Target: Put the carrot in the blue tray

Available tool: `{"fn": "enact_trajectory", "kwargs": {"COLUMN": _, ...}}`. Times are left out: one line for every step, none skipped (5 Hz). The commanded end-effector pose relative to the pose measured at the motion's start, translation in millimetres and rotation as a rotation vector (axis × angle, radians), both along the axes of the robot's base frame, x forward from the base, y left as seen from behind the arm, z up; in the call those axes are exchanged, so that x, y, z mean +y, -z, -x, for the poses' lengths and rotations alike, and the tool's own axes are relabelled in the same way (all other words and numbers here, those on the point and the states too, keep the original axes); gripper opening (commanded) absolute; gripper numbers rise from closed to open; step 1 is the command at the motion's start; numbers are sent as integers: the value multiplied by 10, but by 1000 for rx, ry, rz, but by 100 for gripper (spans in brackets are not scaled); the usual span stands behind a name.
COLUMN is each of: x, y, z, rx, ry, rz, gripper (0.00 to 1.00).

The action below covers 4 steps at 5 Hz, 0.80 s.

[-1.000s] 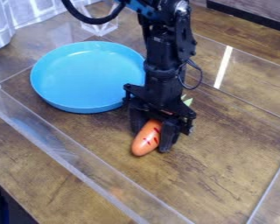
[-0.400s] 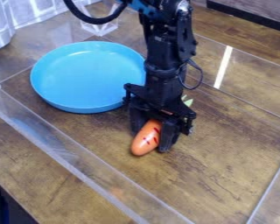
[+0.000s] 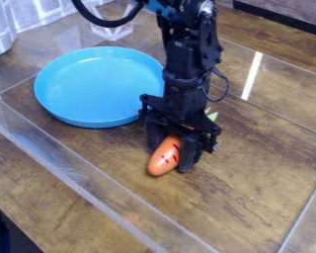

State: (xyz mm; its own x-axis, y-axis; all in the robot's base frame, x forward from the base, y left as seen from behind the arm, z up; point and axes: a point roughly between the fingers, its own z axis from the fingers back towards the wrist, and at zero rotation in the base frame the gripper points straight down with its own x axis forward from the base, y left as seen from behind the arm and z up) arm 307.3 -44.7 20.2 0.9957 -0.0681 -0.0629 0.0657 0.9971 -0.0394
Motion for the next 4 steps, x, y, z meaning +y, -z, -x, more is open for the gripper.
{"fn": "enact_trajectory", "kwargs": {"x": 13, "y": -140, "z": -12, "rx": -31, "ry": 9, "rz": -4, "gripper": 0}}
{"fn": "enact_trajectory", "kwargs": {"x": 19, "y": -180, "z": -2, "rx": -32, "ry": 15, "rz": -8, "gripper": 0}}
{"fn": "enact_trajectory", "kwargs": {"x": 25, "y": -216, "z": 6, "rx": -33, "ry": 22, "rz": -12, "gripper": 0}}
{"fn": "enact_trajectory", "kwargs": {"x": 32, "y": -261, "z": 14, "rx": -35, "ry": 27, "rz": -17, "gripper": 0}}
